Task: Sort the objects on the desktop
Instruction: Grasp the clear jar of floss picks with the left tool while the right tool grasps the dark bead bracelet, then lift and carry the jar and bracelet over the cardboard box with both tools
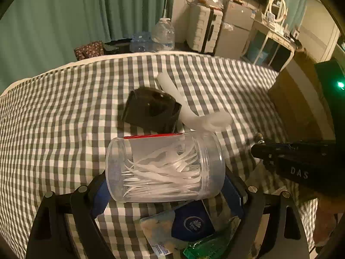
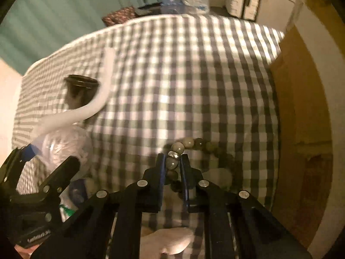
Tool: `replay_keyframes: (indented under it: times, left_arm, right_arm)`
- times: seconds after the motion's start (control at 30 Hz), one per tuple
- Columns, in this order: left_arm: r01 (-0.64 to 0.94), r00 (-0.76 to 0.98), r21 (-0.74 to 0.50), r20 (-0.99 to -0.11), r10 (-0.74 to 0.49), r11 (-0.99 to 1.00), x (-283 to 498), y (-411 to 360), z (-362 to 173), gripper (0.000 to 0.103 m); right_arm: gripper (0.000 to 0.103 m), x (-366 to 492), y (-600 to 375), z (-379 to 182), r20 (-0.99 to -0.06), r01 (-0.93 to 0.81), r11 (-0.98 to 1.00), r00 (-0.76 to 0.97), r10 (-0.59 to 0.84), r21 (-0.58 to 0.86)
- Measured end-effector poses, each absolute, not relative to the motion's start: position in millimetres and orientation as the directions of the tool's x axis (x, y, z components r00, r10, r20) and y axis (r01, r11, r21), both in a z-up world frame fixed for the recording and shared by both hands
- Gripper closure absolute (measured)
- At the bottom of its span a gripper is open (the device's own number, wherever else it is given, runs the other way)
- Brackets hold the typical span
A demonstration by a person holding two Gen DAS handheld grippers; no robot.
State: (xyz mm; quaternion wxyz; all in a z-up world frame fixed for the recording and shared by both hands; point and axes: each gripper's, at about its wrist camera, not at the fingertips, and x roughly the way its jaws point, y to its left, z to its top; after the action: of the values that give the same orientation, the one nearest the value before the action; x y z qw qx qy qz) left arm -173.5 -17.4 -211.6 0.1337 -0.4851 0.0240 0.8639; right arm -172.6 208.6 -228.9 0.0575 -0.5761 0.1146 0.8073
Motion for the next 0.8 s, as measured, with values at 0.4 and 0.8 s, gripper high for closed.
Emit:
replay_keyframes:
  times: [0.4, 0.8]
  left_arm:
    - [-0.227, -0.594, -0.063, -0.782, 0.190, -0.972, -157, -35, -154, 0.014]
    - [-0.190, -0.692, -0.020, -0.706, 0.148, -0.982, -130, -50, -91, 0.014]
  right_arm:
    - [0.092, -196, 169, -161, -0.858, -0.137, -0.979, -0.510, -0.063, 0.153]
    - [0.092, -166, 165, -104, -0.784, -0.085, -0.983, -0.617, -0.077, 0.163]
